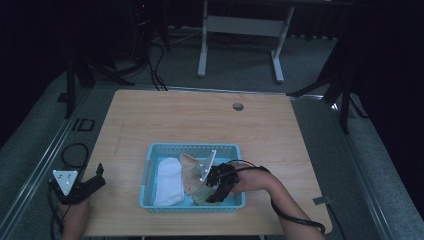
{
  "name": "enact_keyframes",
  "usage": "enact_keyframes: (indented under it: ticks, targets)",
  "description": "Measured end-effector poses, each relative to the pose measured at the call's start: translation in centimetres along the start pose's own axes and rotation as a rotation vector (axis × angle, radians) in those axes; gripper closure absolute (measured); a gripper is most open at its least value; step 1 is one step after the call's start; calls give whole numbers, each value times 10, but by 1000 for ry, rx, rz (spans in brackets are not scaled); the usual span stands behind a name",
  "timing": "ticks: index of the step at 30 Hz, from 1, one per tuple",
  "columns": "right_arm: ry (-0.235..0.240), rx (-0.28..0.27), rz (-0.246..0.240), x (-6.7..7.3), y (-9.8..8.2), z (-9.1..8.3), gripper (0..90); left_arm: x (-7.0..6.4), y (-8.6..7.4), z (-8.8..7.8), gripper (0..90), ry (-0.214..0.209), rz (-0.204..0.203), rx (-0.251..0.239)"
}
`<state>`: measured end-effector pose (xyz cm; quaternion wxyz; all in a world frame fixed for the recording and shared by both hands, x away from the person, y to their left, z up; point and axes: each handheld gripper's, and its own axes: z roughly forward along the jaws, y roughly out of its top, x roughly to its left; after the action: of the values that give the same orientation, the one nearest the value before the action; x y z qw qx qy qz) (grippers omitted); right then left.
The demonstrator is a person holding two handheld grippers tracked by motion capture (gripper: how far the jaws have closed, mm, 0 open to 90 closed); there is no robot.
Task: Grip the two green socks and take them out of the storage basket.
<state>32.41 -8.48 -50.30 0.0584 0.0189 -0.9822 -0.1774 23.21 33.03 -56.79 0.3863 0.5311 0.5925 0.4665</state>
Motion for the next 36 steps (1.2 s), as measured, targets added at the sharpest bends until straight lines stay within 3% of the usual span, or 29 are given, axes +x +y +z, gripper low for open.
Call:
enact_keyframes:
  ticks: [7, 9, 11, 23, 32, 33, 36]
  targets:
    - [-19, 34, -8, 1, 2, 5, 614, 0, 0, 0, 4, 1, 1, 2]
    - [-22, 42, -20, 1, 3, 3, 739, 0, 0, 0, 4, 0, 0, 3]
    - [-27, 34, -33, 2, 4, 0, 773, 0, 0, 0, 4, 2, 2, 3]
    - [-79, 2, -46, 5, 11, -32, 793, 0, 0, 1, 3, 3, 1, 4]
    - [-148, -70, -42, 8, 9, -85, 794, 0, 0, 1, 3, 4, 2, 5]
    - [-167, -91, -40, 9, 6, -99, 794, -1, 0, 1, 4, 5, 2, 4]
    - [-199, -112, -25, 10, -1, -116, 793, 0, 0, 1, 3, 2, 1, 6]
